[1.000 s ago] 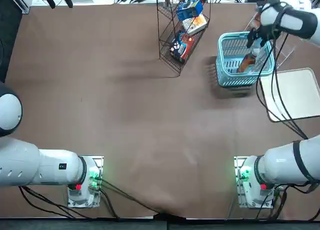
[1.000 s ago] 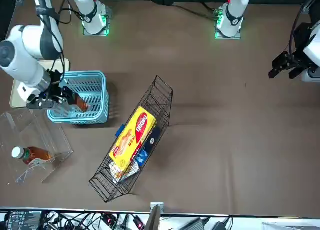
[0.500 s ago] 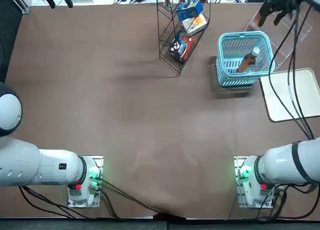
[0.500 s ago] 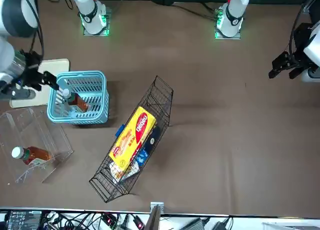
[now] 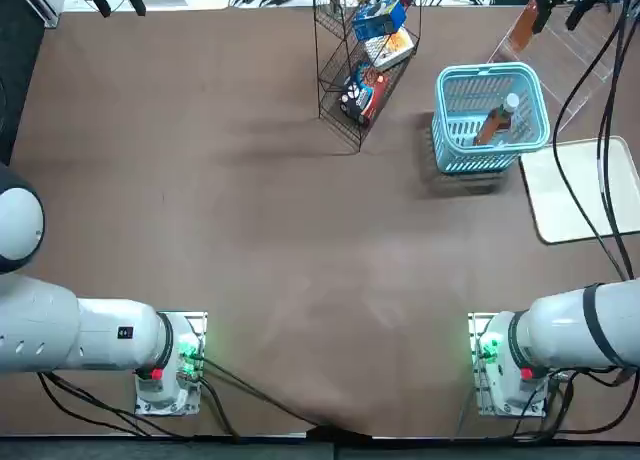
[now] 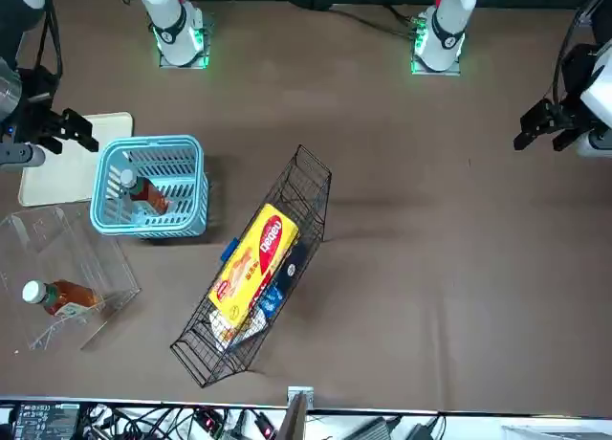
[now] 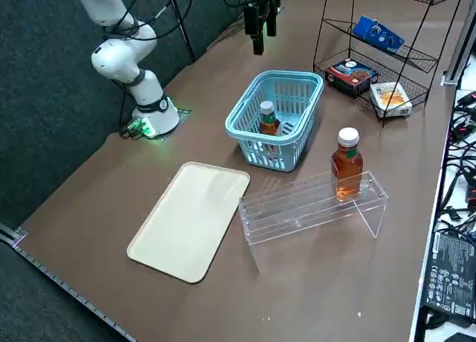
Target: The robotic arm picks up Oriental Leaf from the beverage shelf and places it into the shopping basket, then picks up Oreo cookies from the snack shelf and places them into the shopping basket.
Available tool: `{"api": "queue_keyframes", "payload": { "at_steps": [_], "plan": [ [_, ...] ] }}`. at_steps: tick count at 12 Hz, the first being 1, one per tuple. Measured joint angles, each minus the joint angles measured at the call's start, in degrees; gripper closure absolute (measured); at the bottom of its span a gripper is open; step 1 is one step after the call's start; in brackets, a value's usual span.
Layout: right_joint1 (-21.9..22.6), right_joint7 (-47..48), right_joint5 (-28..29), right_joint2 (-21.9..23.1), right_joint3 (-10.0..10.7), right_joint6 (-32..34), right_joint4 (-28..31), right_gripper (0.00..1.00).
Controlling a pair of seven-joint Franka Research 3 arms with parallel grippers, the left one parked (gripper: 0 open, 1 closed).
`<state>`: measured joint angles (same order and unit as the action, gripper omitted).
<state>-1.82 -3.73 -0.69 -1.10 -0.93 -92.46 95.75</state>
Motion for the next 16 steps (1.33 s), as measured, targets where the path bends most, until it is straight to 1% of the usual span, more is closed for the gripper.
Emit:
{"api": "queue_keyframes", "payload": {
  "at_steps": [2, 3, 4, 8, 11, 14, 16],
  "plan": [
    [0.07, -1.24, 0.39, 0.35, -0.87, 0.07, -0.2, 0.0],
    [0.32, -3.58, 2.8, 0.92, -1.87, 0.11, -0.24, 0.0],
    [0.44, -5.4, 4.51, 1.16, -2.09, 0.14, -0.24, 0.0],
    [0.26, -15.14, 12.67, 1.43, -1.76, 0.19, 0.12, 0.0],
    [-0.98, -24.47, 19.21, 1.42, -1.28, -0.56, 1.49, 0.0],
    [-2.76, -35.68, 26.41, 1.49, -1.17, -4.33, 4.57, 0.0],
    [-3.37, -43.3, 30.27, 1.79, -1.12, -8.61, 7.59, 0.0]
  ]
}}
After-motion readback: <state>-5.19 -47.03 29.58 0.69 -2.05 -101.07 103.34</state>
